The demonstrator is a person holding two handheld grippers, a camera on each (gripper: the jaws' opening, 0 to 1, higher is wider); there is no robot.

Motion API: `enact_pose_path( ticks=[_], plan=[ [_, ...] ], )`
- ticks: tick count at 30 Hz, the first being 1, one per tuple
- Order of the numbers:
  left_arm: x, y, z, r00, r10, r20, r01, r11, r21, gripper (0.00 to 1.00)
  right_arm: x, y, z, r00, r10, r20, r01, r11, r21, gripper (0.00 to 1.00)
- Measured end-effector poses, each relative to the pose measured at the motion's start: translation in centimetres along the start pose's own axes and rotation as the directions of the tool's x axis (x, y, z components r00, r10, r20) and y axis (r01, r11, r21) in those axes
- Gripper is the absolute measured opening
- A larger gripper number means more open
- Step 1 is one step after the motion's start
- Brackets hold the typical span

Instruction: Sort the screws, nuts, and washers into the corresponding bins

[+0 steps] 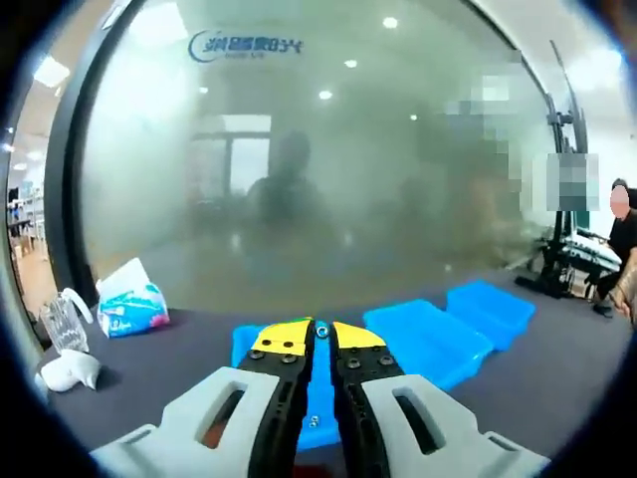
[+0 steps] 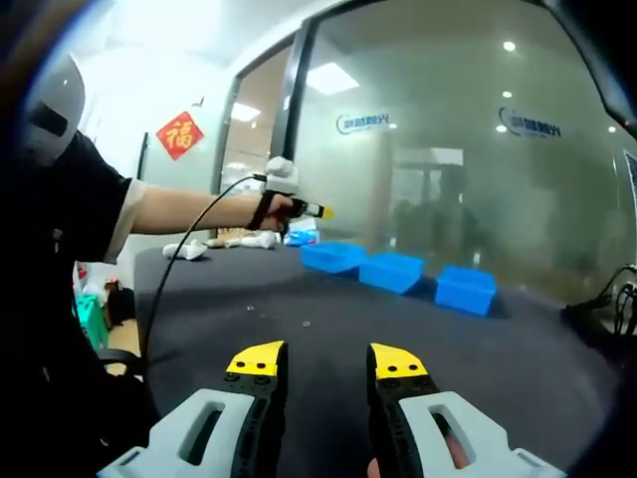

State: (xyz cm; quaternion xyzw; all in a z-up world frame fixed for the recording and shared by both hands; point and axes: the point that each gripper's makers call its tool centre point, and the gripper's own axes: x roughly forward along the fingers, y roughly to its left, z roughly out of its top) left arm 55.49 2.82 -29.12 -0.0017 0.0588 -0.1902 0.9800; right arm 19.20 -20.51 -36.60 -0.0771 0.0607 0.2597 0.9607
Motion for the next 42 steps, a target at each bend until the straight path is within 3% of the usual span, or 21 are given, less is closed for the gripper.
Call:
enact_pose_path(
  ticks=[8,12,17,23,32,39,42],
  plan=[
    [0.3,-0.1,0.0,1.000,-0.002,-0.008,0.003,0.999,0.043,0.07,-0.1,-0.2,0.1,1.000,-0.003,0.002,0.003,1.000,-0.001,0.28],
    [0.0,-0.5,-0.3,0.999,-0.028,-0.017,0.029,0.998,0.060,0.22,0.1,-0.1,-0.8,1.000,-0.008,-0.021,0.007,1.000,-0.017,0.28],
    [-0.2,-0.4,-0.7,0.999,-0.036,-0.025,0.038,0.997,0.074,0.32,0.3,0.3,-0.7,1.000,0.004,-0.017,-0.004,1.000,-0.016,0.28],
    [-1.0,-0.5,-0.9,0.999,-0.044,-0.031,0.046,0.996,0.075,0.38,0.3,0.3,-0.5,1.000,0.006,-0.015,-0.006,1.000,-0.016,0.28],
    [-4.8,-2.9,-0.3,0.994,-0.113,0.016,0.112,0.993,0.048,0.40,0.5,0.4,-0.6,1.000,0.005,-0.014,-0.005,1.000,-0.008,0.28],
    [-10.4,-5.6,0.0,0.978,-0.196,0.069,0.193,0.980,0.047,0.40,0.3,0.4,-0.1,1.000,0.002,0.000,-0.002,1.000,-0.001,0.28],
    [-12.6,-5.8,0.1,0.972,-0.213,0.097,0.211,0.977,0.035,0.40,0.3,0.4,0.1,1.000,0.001,0.004,-0.001,1.000,-0.002,0.28]
  ],
)
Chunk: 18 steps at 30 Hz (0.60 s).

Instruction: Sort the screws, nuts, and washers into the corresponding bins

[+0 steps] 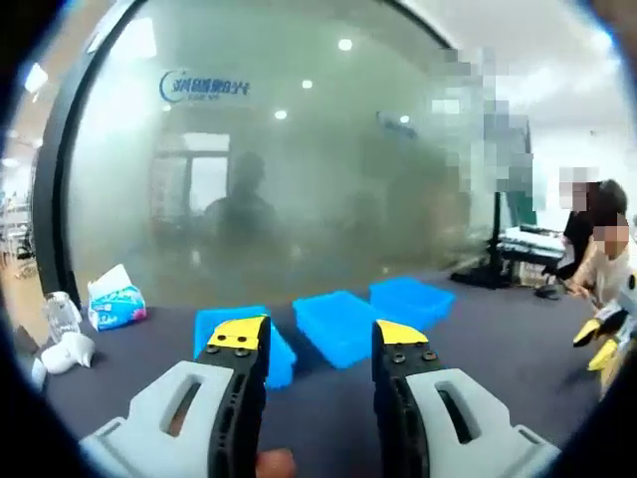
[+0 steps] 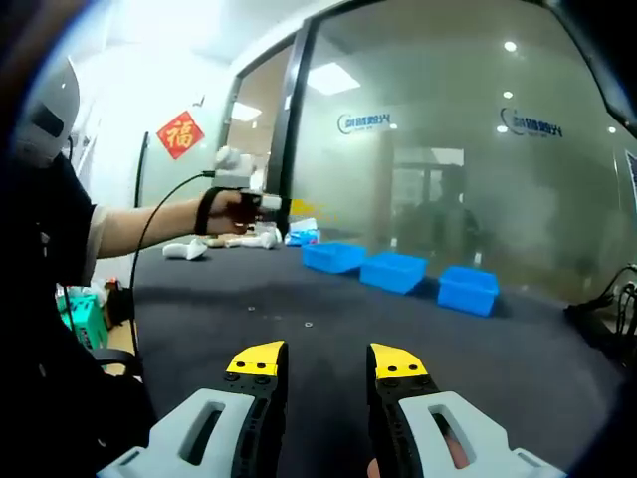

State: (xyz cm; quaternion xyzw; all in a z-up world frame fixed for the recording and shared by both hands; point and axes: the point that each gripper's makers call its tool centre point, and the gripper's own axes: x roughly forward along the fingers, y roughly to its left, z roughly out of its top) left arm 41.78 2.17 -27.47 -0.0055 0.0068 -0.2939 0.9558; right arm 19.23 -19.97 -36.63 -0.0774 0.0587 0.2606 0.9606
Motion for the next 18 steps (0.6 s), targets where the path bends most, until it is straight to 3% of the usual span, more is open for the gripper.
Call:
enact_pose_path(
  ticks=[4,8,14,18],
  plan=[
    [-3.4,-0.7,0.1,0.999,0.003,0.046,-0.001,1.000,-0.025,0.40,-0.1,0.1,0.2,1.000,0.000,0.005,0.000,1.000,-0.001,0.28],
    [-6.6,-0.6,-0.9,0.997,0.036,0.074,-0.033,0.998,-0.045,0.39,0.0,0.1,0.2,1.000,-0.001,0.005,0.001,1.000,-0.001,0.28],
    [-10.8,-1.2,-2.6,0.995,0.056,0.077,-0.055,0.998,-0.025,0.39,0.1,0.4,0.4,1.000,0.004,0.009,-0.004,1.000,-0.004,0.28],
    [-13.2,-2.0,-3.3,0.997,0.023,0.068,-0.022,1.000,-0.015,0.38,0.2,0.7,0.6,1.000,0.008,0.009,-0.008,1.000,-0.008,0.28]
  ],
)
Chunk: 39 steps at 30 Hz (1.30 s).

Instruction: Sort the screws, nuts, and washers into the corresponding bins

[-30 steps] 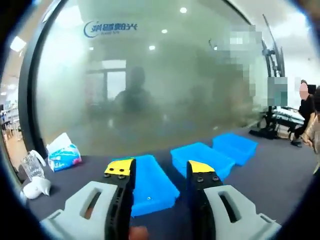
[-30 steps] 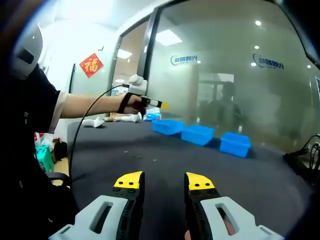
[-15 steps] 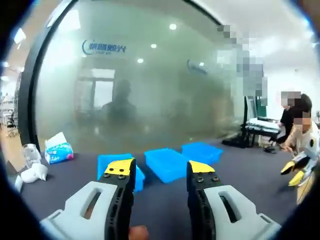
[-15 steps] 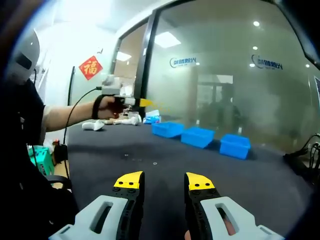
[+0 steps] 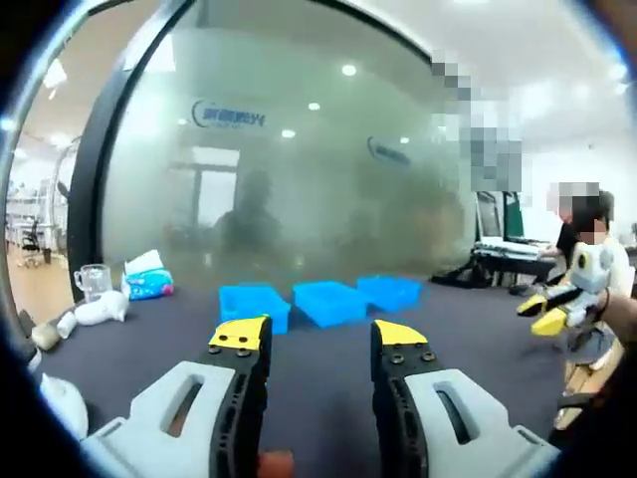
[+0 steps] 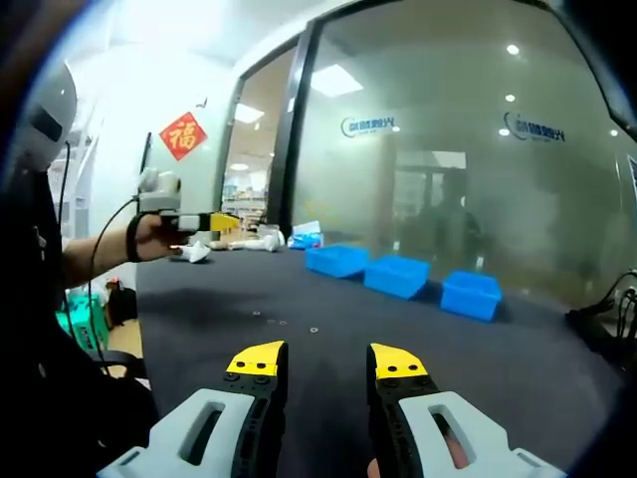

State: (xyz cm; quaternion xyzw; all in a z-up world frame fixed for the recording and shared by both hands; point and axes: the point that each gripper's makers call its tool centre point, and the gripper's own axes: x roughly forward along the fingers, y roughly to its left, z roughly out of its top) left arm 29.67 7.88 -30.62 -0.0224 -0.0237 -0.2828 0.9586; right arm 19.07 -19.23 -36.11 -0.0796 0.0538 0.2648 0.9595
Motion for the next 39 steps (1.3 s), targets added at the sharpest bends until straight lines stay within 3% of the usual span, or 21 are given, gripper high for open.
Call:
enact_pose_path(
  ticks=[6,13,20,24,34,39],
  plan=[
    [-2.9,0.0,-0.8,1.000,-0.001,-0.013,0.001,1.000,-0.011,0.38,0.1,0.1,0.0,1.000,0.004,-0.007,-0.004,1.000,-0.001,0.28],
    [-4.8,-1.4,-2.9,0.989,-0.112,-0.095,0.111,0.994,-0.008,0.38,0.4,0.7,0.1,0.999,0.035,-0.024,-0.036,0.999,-0.017,0.28],
    [-5.5,-1.4,-4.2,0.974,-0.164,-0.155,0.160,0.986,-0.036,0.38,0.8,0.3,0.0,0.998,0.053,-0.046,-0.054,0.998,-0.029,0.28],
    [-5.8,-1.8,-5.0,0.956,-0.206,-0.207,0.202,0.979,-0.042,0.38,1.0,0.0,-0.1,0.995,0.075,-0.059,-0.077,0.997,-0.030,0.28],
    [-6.1,-2.1,-5.7,0.940,-0.233,-0.250,0.228,0.972,-0.051,0.38,2.0,-0.8,-1.6,0.979,0.150,-0.136,-0.157,0.987,-0.045,0.28],
    [-6.2,-2.5,-5.7,0.933,-0.240,-0.269,0.241,0.970,-0.028,0.38,2.9,-0.6,-1.6,0.960,0.200,-0.193,-0.218,0.973,-0.074,0.28]
  ],
)
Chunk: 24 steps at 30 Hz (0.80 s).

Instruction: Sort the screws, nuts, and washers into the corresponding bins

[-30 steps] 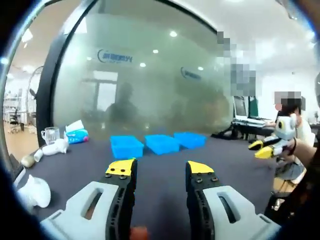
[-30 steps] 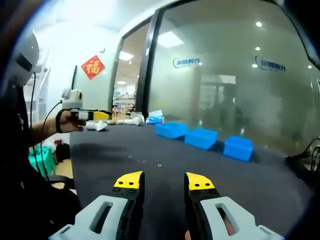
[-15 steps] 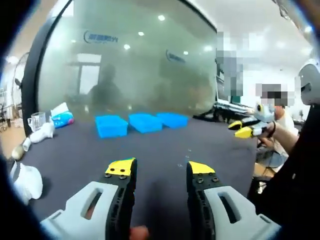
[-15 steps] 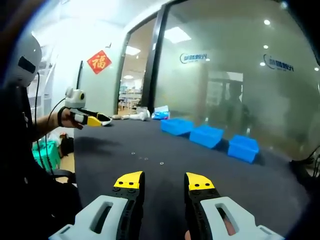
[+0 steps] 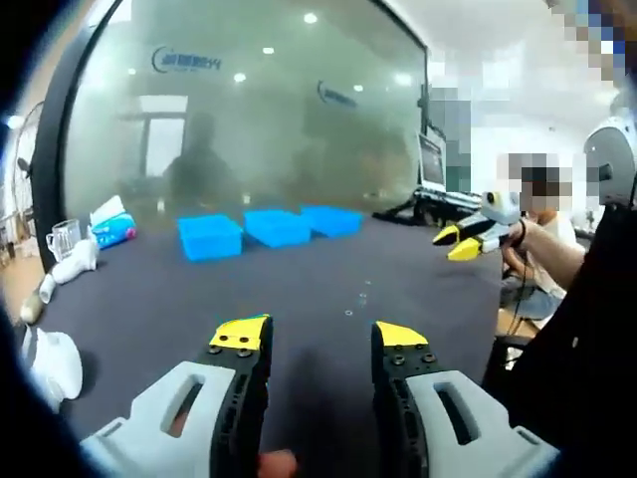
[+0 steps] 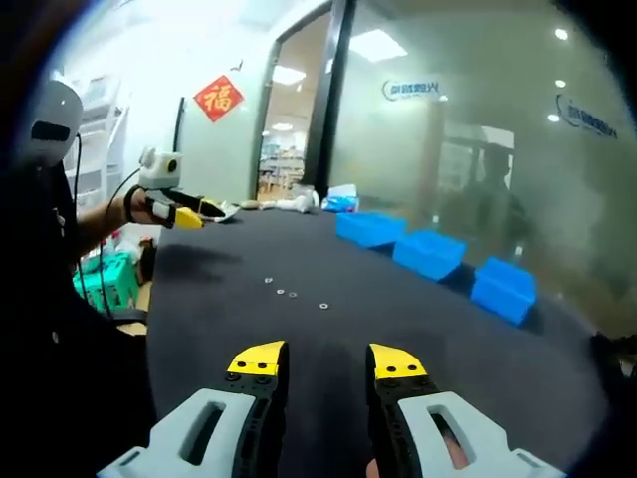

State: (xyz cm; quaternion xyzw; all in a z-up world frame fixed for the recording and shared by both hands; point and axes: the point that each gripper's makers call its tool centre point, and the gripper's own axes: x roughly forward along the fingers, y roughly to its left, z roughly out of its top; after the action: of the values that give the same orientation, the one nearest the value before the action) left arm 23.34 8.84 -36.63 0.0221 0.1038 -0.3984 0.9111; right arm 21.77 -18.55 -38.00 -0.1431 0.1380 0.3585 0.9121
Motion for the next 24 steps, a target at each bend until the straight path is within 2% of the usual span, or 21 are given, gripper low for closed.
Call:
enact_pose_path(
  ticks=[7,11,18,24],
  plan=[
    [0.0,0.0,-0.2,1.000,0.010,-0.023,-0.009,1.000,0.006,0.38,1.8,0.9,0.3,0.988,0.122,-0.096,-0.126,0.991,-0.033,0.27],
    [-0.2,0.2,0.1,1.000,0.024,-0.017,-0.024,1.000,0.001,0.38,2.9,0.6,0.6,0.976,0.153,-0.152,-0.167,0.983,-0.082,0.27],
    [-0.9,0.1,0.0,0.999,0.025,-0.025,-0.025,1.000,-0.001,0.38,4.6,0.9,2.0,0.962,0.194,-0.189,-0.219,0.968,-0.122,0.27],
    [-1.6,0.1,-0.2,0.999,0.029,-0.032,-0.029,1.000,-0.005,0.38,5.9,1.3,2.2,0.938,0.239,-0.253,-0.279,0.950,-0.137,0.27]
  ],
)
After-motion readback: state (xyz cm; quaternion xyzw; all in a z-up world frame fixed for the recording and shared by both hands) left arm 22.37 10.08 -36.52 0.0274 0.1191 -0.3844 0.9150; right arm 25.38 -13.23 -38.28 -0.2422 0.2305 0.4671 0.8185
